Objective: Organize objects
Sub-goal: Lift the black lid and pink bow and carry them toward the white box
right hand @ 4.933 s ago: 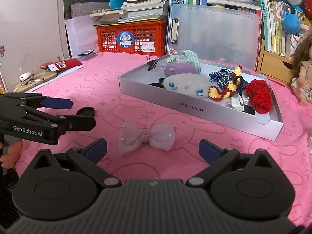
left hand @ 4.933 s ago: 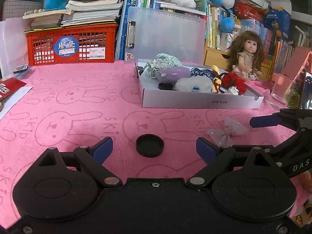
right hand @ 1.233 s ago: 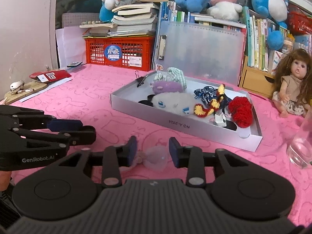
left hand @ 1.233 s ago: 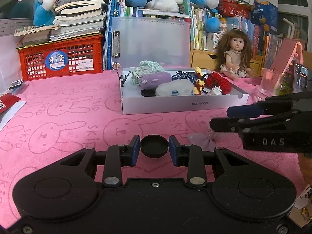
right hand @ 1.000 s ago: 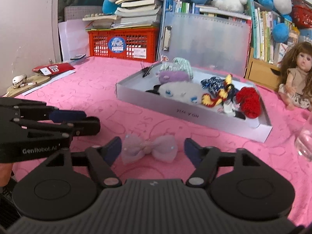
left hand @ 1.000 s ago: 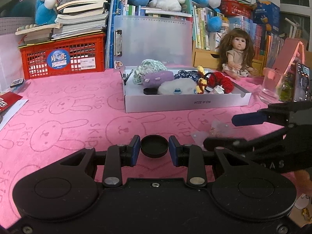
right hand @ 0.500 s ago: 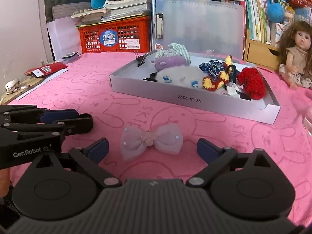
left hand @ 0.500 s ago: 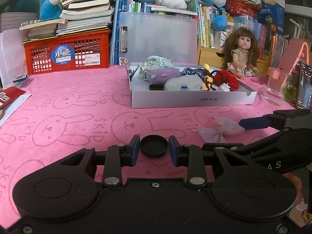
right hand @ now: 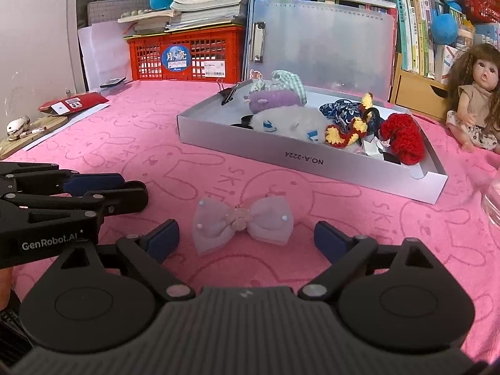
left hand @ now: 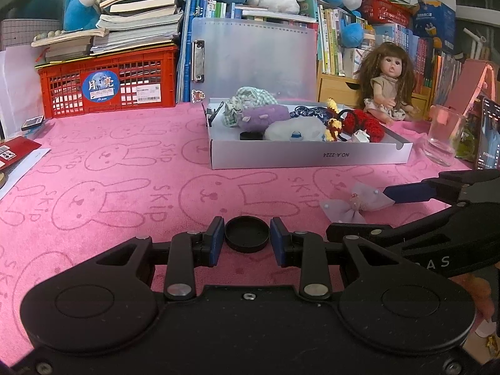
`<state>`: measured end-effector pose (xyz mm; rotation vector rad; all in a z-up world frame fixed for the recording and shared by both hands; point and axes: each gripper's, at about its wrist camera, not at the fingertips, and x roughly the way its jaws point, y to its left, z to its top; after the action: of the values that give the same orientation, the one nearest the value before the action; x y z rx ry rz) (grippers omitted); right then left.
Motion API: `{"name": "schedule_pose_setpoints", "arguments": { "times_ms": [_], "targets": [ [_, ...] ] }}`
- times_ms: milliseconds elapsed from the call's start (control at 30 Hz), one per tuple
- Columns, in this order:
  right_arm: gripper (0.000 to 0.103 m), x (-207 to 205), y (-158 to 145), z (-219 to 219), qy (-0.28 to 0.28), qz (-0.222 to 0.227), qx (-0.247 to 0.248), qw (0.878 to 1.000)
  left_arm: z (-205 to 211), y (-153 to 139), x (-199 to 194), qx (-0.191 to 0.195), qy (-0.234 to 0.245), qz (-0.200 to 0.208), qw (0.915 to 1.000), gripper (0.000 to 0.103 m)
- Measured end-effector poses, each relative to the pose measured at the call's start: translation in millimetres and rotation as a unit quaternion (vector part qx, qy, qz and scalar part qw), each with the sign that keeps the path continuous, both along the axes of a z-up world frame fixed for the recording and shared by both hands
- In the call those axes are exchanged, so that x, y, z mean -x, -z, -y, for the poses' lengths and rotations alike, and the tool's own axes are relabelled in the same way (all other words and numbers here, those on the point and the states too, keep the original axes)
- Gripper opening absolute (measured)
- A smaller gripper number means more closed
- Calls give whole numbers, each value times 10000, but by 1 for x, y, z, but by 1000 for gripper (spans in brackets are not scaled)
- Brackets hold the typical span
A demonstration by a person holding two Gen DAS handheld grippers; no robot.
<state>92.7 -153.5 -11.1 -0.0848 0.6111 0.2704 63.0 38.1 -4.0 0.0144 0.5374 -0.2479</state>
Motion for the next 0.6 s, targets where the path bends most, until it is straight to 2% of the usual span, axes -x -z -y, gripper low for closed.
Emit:
{"name": "schedule_pose_setpoints", "arguments": {
  "times_ms": [333, 600],
  "targets": [
    [66, 8, -2, -2, -144, 166, 49, 9997, -1, 0, 0, 14, -7, 7, 10000, 30],
    [37, 11, -10, 2, -64, 287, -17, 9996, 1, -5, 1, 31, 18, 69, 10000, 30]
  ]
}}
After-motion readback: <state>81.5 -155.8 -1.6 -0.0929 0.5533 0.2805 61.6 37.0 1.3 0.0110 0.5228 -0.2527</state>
